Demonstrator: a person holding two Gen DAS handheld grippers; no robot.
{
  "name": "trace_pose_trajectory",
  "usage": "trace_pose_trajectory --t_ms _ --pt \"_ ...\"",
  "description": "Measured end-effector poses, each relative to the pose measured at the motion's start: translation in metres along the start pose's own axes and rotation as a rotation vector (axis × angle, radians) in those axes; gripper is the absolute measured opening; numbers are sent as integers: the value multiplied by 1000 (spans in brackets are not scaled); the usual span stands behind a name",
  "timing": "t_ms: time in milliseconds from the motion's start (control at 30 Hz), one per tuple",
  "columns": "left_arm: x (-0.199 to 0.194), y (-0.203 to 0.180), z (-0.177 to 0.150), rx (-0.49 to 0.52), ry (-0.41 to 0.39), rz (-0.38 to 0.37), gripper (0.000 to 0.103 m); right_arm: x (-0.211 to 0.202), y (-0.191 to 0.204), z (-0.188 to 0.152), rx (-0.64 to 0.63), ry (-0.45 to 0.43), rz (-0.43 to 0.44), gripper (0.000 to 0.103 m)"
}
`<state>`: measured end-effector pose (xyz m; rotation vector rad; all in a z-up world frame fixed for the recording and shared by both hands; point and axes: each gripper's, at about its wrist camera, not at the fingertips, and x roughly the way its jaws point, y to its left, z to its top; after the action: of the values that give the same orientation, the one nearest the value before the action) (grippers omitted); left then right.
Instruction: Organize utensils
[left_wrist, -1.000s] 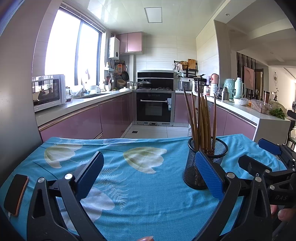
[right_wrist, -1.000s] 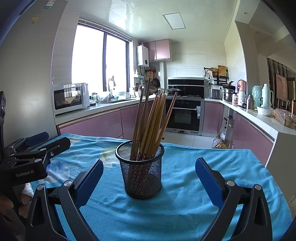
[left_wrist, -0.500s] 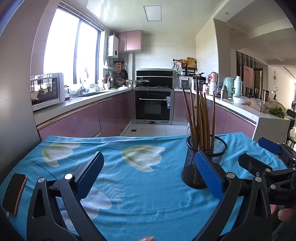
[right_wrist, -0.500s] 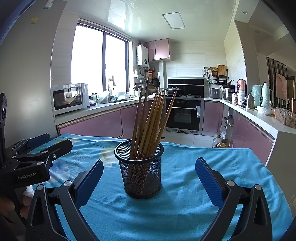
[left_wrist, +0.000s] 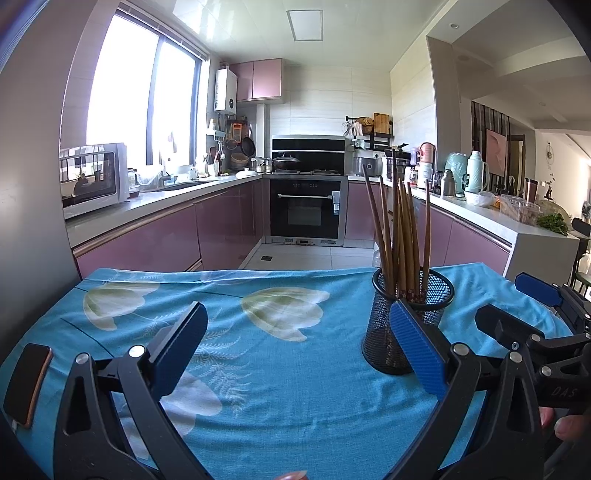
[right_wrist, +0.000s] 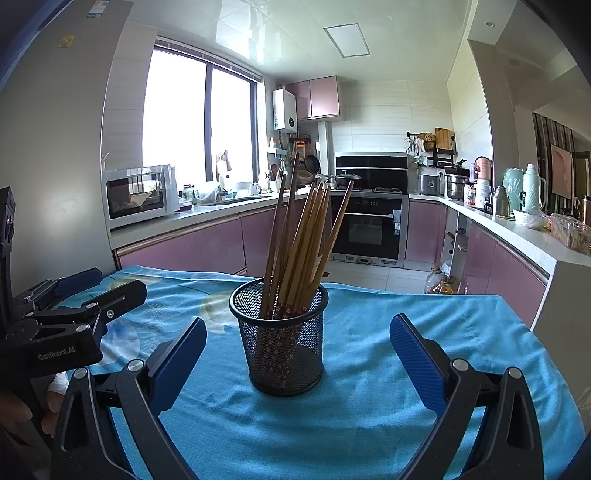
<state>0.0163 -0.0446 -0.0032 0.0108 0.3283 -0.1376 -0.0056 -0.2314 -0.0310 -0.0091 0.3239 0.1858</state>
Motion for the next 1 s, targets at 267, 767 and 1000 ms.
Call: trace_pose_trajectory --t_ms 267,767,1000 --pt "1 -1 -2 2 1 2 97 0 0 0 2 0 1 96" --pt "3 0 -3 -5 10 0 97 4 -1 -1 10 10 5 96" --pt "4 -1 -4 -6 12 0 97 5 -1 -1 12 10 7 96"
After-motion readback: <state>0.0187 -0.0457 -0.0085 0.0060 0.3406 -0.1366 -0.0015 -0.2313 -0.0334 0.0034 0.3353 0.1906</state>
